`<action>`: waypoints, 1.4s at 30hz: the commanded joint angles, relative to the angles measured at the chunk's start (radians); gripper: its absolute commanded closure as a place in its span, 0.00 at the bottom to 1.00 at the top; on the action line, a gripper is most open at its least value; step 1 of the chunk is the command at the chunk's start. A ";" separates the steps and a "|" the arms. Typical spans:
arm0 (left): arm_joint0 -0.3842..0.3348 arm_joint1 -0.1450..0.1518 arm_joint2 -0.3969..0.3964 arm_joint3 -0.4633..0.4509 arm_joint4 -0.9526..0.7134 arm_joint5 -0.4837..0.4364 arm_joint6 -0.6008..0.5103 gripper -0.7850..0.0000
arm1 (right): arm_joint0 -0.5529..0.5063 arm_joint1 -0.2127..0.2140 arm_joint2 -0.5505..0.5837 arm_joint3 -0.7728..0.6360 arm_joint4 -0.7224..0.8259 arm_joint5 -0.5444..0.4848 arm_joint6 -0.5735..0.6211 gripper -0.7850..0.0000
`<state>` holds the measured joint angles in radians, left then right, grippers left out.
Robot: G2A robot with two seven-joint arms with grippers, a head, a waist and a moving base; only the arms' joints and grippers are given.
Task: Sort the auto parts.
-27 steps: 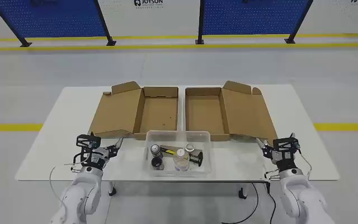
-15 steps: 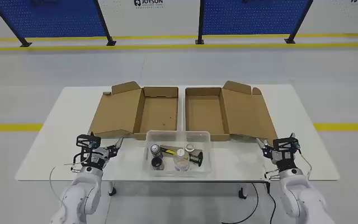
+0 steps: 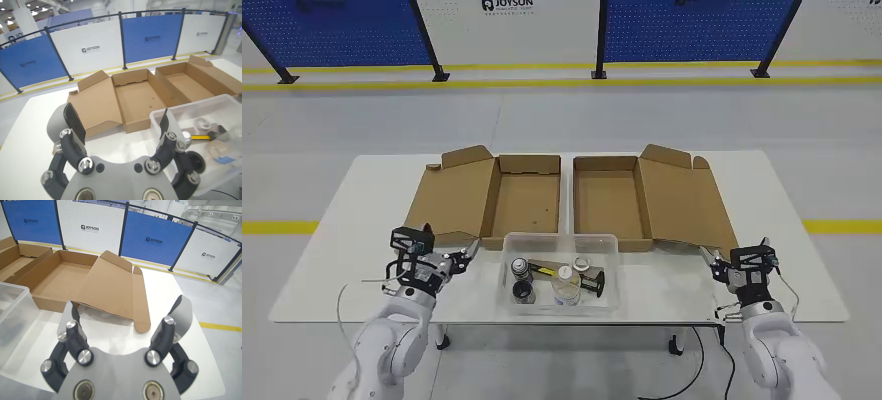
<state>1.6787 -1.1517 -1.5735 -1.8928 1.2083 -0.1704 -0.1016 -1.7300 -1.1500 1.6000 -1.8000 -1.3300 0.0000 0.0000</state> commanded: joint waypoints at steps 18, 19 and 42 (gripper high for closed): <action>-0.061 0.005 0.219 -0.095 0.028 -0.321 -0.148 0.00 | 0.000 0.000 0.000 0.000 0.000 0.000 0.000 0.00; -0.065 0.004 0.232 -0.091 0.036 -0.320 -0.148 0.00 | 0.000 0.000 0.000 0.000 0.000 0.000 0.000 0.00; -0.224 -0.029 0.466 0.112 0.136 -0.210 -0.194 0.00 | 0.000 0.000 0.000 0.000 0.000 0.000 0.000 0.00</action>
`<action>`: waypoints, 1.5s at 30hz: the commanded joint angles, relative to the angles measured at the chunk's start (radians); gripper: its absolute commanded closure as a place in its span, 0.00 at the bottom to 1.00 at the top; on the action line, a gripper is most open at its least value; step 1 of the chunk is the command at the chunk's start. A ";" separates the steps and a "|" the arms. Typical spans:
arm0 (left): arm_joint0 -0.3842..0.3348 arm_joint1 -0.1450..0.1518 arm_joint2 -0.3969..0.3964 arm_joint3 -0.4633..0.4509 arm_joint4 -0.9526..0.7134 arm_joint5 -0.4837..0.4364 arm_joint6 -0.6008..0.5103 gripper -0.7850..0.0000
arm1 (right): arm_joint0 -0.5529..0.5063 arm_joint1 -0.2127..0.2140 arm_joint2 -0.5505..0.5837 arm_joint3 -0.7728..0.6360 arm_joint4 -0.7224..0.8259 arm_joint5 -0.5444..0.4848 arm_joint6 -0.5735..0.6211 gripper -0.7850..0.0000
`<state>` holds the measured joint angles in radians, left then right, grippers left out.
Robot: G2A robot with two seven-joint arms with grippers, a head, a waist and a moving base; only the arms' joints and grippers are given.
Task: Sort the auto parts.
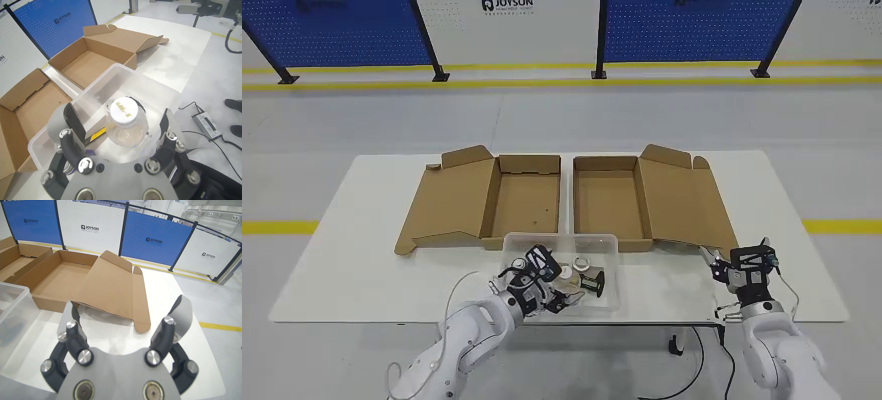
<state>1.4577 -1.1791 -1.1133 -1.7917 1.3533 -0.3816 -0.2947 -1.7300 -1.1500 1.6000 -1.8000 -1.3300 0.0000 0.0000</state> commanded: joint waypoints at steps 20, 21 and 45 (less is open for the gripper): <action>-0.064 -0.017 0.048 0.129 -0.117 0.018 -0.041 0.00 | 0.000 0.000 0.000 0.000 0.000 0.000 0.000 0.00; -0.064 -0.018 0.049 0.130 -0.119 0.017 -0.041 0.00 | 0.000 0.000 0.000 0.000 0.000 0.000 0.000 0.00; -0.090 -0.025 0.066 0.143 -0.132 0.029 0.005 0.97 | 0.000 0.000 0.000 0.000 0.000 0.000 0.000 0.00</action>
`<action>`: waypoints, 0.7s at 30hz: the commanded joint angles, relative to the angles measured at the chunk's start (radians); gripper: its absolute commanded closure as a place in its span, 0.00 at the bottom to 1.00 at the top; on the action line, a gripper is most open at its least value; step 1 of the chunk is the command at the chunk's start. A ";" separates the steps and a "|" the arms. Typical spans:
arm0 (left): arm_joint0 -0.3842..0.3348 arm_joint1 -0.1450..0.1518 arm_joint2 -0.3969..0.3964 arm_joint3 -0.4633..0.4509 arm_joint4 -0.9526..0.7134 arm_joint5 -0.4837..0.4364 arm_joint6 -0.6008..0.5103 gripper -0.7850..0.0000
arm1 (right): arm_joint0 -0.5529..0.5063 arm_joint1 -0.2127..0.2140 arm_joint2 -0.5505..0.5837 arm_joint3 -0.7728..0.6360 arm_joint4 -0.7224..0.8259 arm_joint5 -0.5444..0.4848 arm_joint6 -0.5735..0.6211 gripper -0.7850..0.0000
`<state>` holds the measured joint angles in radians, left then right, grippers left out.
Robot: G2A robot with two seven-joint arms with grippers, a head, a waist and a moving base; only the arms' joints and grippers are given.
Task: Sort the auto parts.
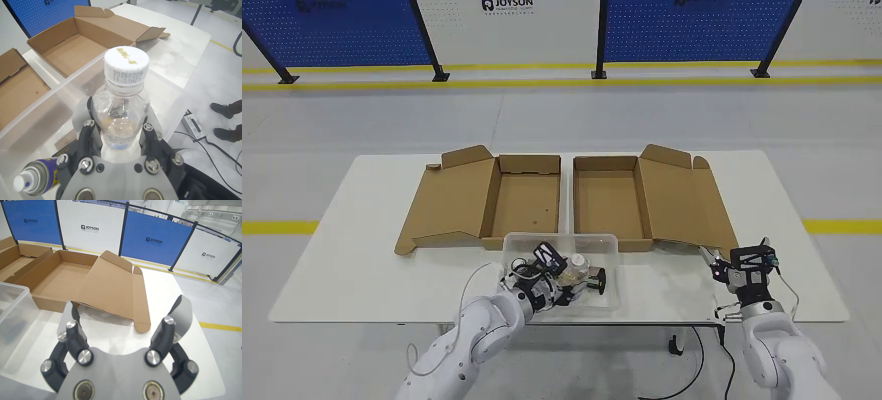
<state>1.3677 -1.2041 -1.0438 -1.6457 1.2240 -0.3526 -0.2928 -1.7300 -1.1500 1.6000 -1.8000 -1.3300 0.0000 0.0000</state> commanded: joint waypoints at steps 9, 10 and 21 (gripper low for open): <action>0.026 0.017 -0.109 -0.118 -0.118 -0.054 -0.006 1.00 | 0.000 0.000 0.000 0.000 0.000 0.000 0.000 0.00; 0.032 0.020 -0.130 -0.141 -0.137 -0.068 -0.017 1.00 | 0.000 0.000 0.000 0.000 0.000 0.000 0.000 0.00; 0.178 0.068 -0.294 -0.394 -0.239 -0.330 -0.174 1.00 | 0.000 0.000 0.000 0.000 0.000 0.000 0.000 0.00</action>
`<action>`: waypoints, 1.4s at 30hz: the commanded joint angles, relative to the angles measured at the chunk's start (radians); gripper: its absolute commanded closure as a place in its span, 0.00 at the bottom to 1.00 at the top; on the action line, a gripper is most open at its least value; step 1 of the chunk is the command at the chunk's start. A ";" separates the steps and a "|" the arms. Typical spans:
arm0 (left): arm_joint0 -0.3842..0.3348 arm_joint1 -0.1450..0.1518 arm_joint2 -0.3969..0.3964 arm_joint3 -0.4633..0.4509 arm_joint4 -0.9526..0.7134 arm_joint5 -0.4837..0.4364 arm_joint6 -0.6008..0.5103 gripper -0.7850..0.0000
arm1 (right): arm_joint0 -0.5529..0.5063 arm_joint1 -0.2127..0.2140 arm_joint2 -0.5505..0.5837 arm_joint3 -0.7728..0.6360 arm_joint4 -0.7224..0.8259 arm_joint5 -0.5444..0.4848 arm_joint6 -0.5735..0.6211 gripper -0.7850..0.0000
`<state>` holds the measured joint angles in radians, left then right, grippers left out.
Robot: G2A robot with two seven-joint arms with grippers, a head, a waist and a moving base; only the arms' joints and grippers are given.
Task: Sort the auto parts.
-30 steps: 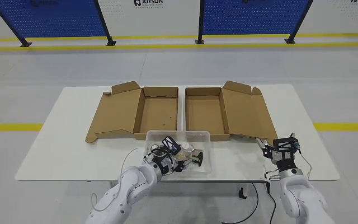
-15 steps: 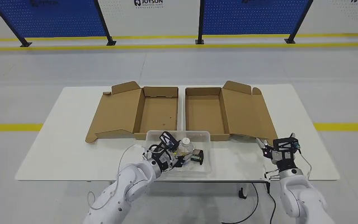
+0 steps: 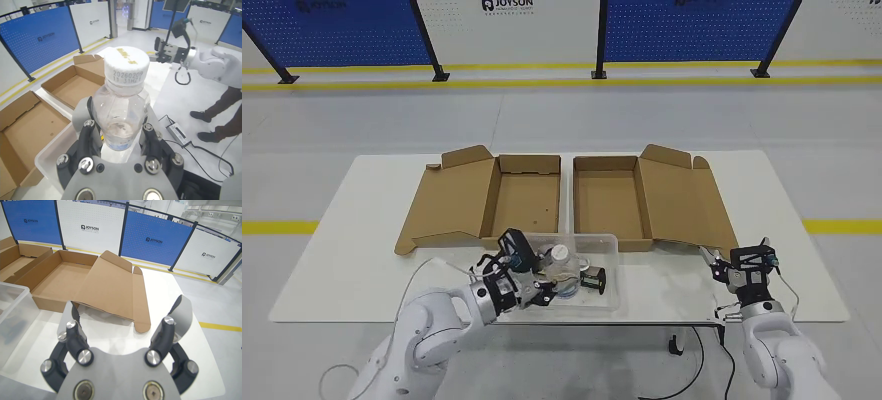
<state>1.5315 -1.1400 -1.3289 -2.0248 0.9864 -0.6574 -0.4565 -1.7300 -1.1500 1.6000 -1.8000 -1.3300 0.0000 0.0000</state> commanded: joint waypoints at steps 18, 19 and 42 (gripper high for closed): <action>-0.019 0.009 -0.042 0.005 0.020 0.135 0.084 1.00 | 0.000 0.000 0.000 0.000 0.000 0.000 0.000 0.00; -0.043 0.007 -0.038 0.019 0.010 0.158 0.086 1.00 | 0.000 0.000 0.000 0.000 0.000 0.000 0.000 0.00; -0.452 -0.082 0.205 0.544 0.173 0.761 0.202 1.00 | 0.000 0.000 0.000 0.000 0.000 0.000 0.000 0.00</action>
<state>1.0922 -1.2189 -1.1332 -1.5041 1.1574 0.0900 -0.2531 -1.7300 -1.1500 1.6000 -1.8000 -1.3300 0.0000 0.0000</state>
